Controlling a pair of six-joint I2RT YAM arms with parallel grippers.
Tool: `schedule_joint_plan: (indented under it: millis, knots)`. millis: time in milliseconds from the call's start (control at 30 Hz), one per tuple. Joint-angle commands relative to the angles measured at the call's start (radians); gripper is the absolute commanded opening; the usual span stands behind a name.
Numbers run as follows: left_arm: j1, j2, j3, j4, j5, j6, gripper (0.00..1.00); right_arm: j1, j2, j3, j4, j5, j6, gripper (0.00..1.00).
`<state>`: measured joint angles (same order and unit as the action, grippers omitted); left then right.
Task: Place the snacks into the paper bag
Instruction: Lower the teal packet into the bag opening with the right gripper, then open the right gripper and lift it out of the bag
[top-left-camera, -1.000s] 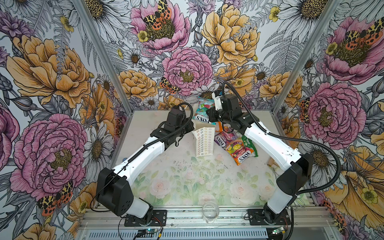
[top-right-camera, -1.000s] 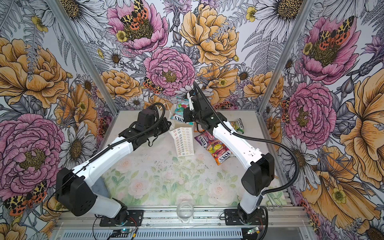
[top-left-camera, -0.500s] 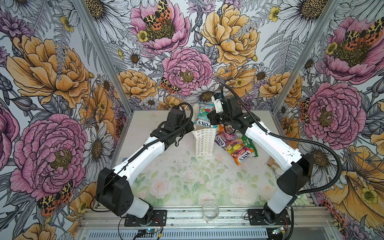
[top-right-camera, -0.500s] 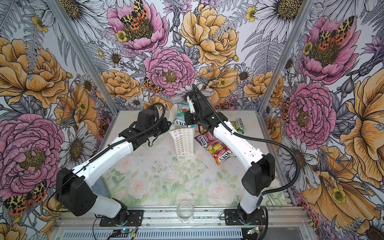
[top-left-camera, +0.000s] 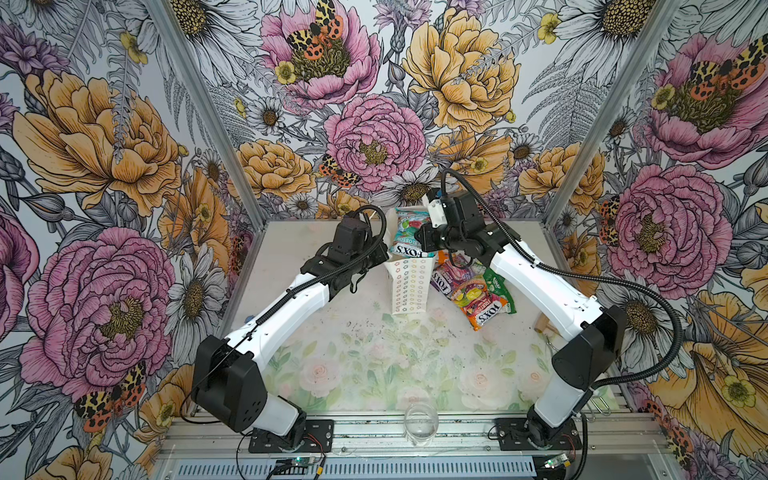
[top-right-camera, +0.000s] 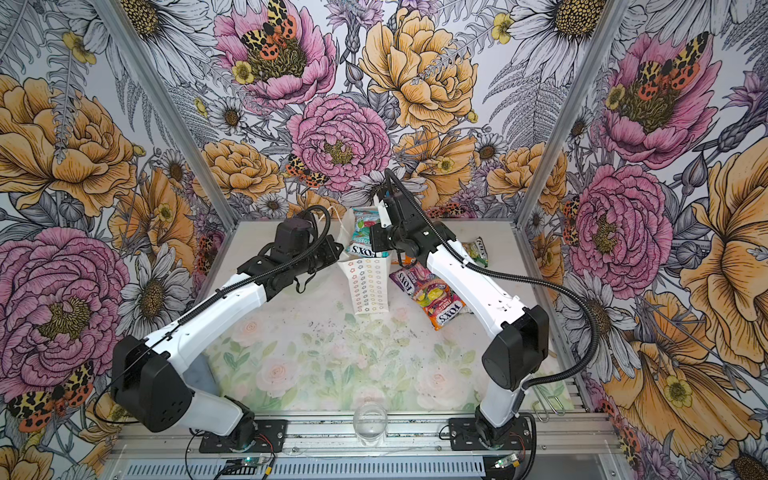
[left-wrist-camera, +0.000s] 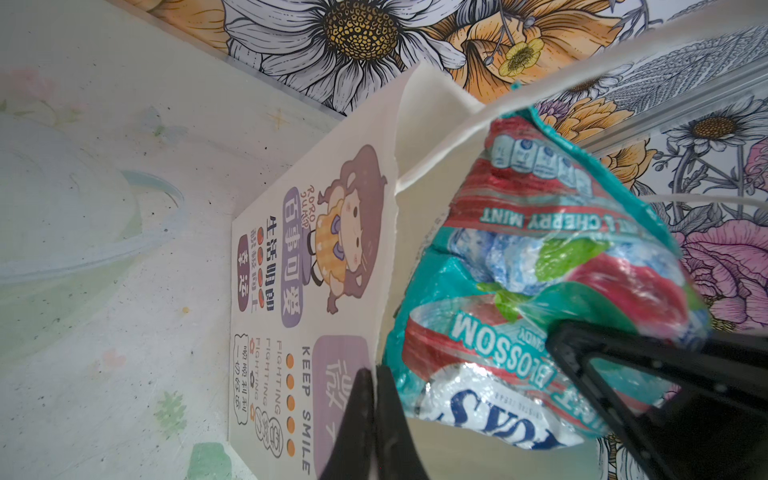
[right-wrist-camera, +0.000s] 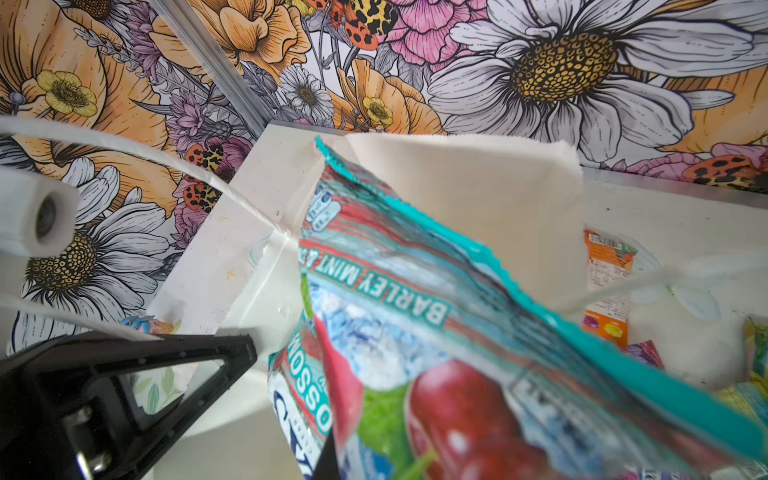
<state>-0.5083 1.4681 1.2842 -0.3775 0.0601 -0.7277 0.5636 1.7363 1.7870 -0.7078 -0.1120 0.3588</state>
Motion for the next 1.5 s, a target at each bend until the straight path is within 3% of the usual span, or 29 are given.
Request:
schedule_joint_plan:
  millis: [0,67,467,600,1100,1467]
  knots:
    - [0.003,0.001,-0.002,0.033,0.018,-0.003,0.0,-0.001,0.02,0.053,-0.003,-0.023,0.017,0.0]
    - [0.003,0.003,-0.002,0.034,0.017,-0.003,0.0,-0.001,0.03,0.065,-0.02,-0.024,0.016,0.03]
    - [0.004,0.009,0.0,0.034,0.021,-0.003,0.0,-0.001,0.045,0.072,-0.03,-0.024,0.014,0.44]
    - [0.005,0.009,0.0,0.035,0.02,-0.004,0.0,-0.001,0.045,0.073,-0.03,-0.015,0.014,0.53]
    - [0.007,0.009,-0.005,0.037,0.022,-0.004,0.0,-0.001,0.032,0.078,-0.03,-0.034,0.004,0.55]
    - [0.008,0.009,-0.003,0.039,0.033,-0.007,0.0,-0.001,-0.065,0.113,-0.098,-0.146,-0.043,0.6]
